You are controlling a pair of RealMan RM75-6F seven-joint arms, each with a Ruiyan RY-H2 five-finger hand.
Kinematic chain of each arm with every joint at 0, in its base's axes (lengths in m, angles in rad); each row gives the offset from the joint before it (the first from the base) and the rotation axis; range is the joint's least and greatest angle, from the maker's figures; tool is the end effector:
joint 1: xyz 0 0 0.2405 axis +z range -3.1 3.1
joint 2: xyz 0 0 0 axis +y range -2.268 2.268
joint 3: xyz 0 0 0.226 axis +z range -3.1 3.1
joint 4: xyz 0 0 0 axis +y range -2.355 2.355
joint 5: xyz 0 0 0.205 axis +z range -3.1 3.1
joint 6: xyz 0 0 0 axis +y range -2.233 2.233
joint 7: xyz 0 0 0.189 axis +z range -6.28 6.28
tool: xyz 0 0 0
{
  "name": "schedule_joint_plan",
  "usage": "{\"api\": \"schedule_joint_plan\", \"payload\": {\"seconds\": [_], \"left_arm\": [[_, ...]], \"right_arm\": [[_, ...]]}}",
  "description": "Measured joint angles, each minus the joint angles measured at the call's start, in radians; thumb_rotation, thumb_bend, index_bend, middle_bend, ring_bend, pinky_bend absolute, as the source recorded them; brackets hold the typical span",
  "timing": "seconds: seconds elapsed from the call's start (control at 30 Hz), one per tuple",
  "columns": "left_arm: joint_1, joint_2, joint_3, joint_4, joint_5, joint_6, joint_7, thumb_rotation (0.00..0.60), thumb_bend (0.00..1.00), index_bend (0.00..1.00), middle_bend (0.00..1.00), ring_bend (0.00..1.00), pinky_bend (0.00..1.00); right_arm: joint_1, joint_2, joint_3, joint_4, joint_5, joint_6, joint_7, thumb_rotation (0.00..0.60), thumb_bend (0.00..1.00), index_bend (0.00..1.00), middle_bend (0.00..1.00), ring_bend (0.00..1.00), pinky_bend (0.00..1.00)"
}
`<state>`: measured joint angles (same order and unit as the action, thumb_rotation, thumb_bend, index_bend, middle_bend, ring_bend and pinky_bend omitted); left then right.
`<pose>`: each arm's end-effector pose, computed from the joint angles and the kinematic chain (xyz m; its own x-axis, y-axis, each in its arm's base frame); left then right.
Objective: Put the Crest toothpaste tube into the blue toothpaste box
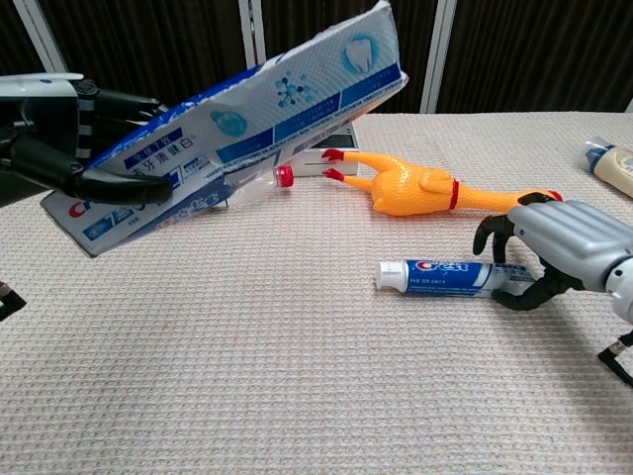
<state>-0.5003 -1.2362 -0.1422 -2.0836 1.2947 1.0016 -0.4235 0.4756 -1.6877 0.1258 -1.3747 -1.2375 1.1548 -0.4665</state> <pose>-0.0776 0.2619 0.0283 -0.4196 0.5702 0.7063 0.8397 -0.0517 0.5406 -0.1824 -0.3136 -0.0394 0.5029 -0.1812 0.8451 -0.8577 -0.2255 0.4620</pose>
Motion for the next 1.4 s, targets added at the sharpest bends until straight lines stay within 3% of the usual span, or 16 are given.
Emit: {"api": "schedule_joint_plan", "payload": {"seconds": [0.27, 0.47, 0.67, 0.87, 1.1, 1.4], "left_arm": [[0.004, 0.000, 0.004, 0.001, 0.001, 0.004, -0.007, 0.600, 0.40, 0.54, 0.49, 0.37, 0.37], [0.008, 0.003, 0.009, 0.002, 0.009, 0.007, -0.014, 0.600, 0.40, 0.54, 0.50, 0.37, 0.37], [0.022, -0.004, 0.021, 0.018, 0.042, 0.028, -0.019, 0.600, 0.40, 0.53, 0.49, 0.37, 0.37], [0.062, -0.051, 0.039, 0.069, 0.149, 0.138, -0.021, 0.600, 0.40, 0.53, 0.49, 0.36, 0.37], [0.113, -0.103, 0.079, 0.174, 0.261, 0.250, -0.106, 0.600, 0.40, 0.53, 0.48, 0.35, 0.37], [0.137, -0.123, 0.110, 0.234, 0.306, 0.296, -0.274, 0.600, 0.40, 0.54, 0.47, 0.34, 0.37]], "right_arm": [[-0.001, -0.008, -0.004, 0.013, -0.021, 0.016, 0.009, 0.600, 0.25, 0.56, 0.56, 0.30, 0.02], [-0.002, -0.011, -0.006, 0.017, -0.025, 0.015, 0.012, 0.600, 0.32, 0.64, 0.60, 0.34, 0.02], [-0.005, -0.014, -0.010, 0.022, -0.058, 0.038, 0.033, 0.600, 0.35, 0.65, 0.61, 0.35, 0.02], [-0.007, 0.010, -0.001, -0.015, -0.096, 0.082, 0.041, 0.600, 0.36, 0.65, 0.61, 0.35, 0.02], [-0.008, 0.103, 0.030, -0.186, -0.153, 0.151, -0.004, 0.600, 0.37, 0.65, 0.61, 0.36, 0.02], [0.011, 0.235, 0.082, -0.443, -0.203, 0.183, -0.150, 0.600, 0.37, 0.65, 0.61, 0.36, 0.02]]}}
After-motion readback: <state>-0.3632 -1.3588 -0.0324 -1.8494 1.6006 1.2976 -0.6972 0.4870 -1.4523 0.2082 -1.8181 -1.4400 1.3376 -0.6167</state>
